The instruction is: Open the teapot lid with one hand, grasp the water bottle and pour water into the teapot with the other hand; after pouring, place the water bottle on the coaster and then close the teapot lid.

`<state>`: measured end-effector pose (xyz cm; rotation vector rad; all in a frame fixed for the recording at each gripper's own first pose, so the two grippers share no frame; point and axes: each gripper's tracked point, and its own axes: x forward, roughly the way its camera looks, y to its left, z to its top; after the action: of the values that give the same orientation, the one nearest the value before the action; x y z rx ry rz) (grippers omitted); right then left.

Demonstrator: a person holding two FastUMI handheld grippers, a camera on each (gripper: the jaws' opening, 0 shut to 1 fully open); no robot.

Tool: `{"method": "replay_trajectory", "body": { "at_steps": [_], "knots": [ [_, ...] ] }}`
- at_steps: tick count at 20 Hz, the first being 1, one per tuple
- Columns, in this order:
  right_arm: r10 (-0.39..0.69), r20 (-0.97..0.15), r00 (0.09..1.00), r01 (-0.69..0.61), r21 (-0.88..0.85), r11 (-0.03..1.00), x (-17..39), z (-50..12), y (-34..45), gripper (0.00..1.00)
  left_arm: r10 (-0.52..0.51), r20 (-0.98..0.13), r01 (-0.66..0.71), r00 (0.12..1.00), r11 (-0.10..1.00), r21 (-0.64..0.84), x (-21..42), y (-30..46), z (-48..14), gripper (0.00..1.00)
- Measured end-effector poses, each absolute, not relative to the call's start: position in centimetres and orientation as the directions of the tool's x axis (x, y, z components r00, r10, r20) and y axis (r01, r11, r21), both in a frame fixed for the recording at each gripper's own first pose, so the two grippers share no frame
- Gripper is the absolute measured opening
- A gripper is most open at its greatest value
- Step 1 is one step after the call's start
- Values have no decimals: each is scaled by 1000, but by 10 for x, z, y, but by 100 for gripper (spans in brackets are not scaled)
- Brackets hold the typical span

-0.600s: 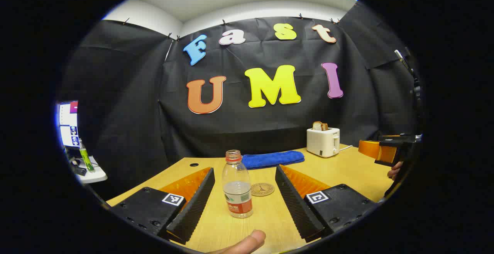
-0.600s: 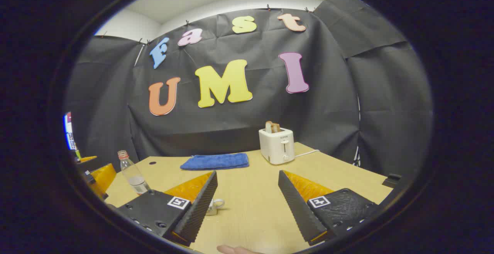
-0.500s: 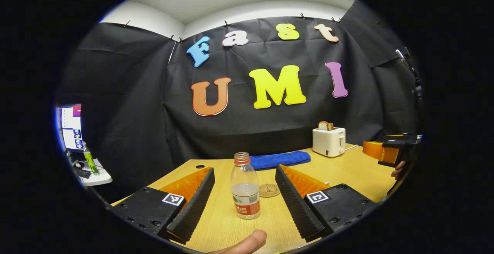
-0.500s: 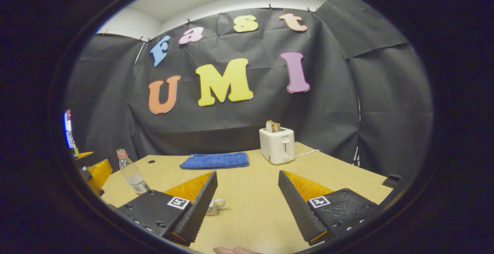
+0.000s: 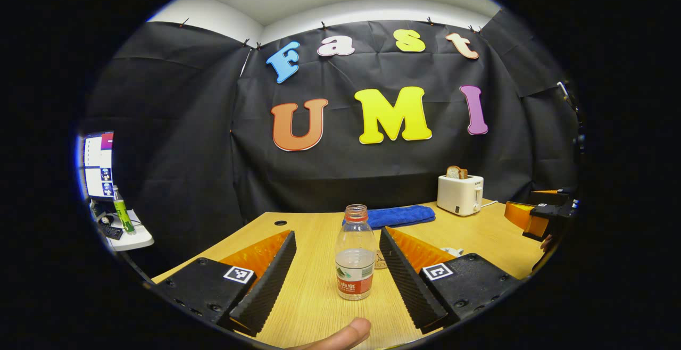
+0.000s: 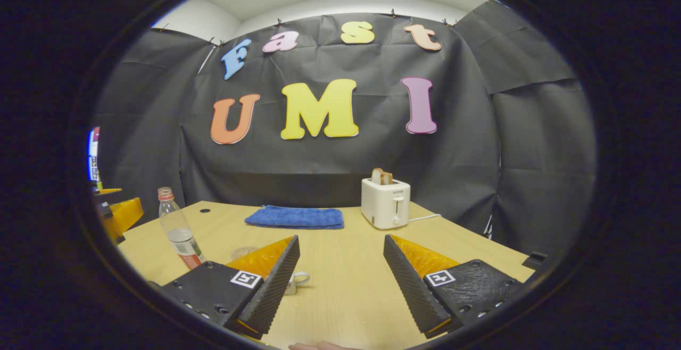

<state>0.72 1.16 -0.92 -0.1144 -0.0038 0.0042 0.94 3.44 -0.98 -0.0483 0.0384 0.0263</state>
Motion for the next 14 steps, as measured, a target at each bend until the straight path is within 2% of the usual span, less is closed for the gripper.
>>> {"method": "replay_trajectory", "body": {
  "at_steps": [3, 4, 5, 8, 10, 11, 14],
  "knots": [
    [5, -3, 1000, -5, -135, 991, 11, -15, 15, 93, 26, -54, -29, 998, 998, -50, 11, 38, -16, 99],
    [8, -6, 1000, -9, -138, 990, 13, -18, 17, 96, 31, -58, -34, 998, 998, -47, 13, 39, -17, 99],
    [13, -9, 1000, -14, -141, 990, 15, -20, 18, 93, 36, -60, -38, 998, 998, -45, 14, 41, -18, 99],
    [22, -22, 1000, -25, -161, 987, 27, -32, 29, 93, 34, -75, -38, 997, 998, -44, 17, 40, -24, 99],
    [33, -30, 999, -38, -174, 984, 34, -40, 35, 96, 28, -82, -31, 996, 999, -40, 19, 38, -28, 99],
    [38, -38, 999, -44, -179, 983, 37, -44, 38, 92, 25, -85, -28, 996, 999, -36, 20, 37, -30, 99],
    [63, -63, 996, -74, -185, 980, 49, -58, 53, 96, 27, -97, -29, 995, 999, -17, 25, 37, -37, 99]
  ]
}}
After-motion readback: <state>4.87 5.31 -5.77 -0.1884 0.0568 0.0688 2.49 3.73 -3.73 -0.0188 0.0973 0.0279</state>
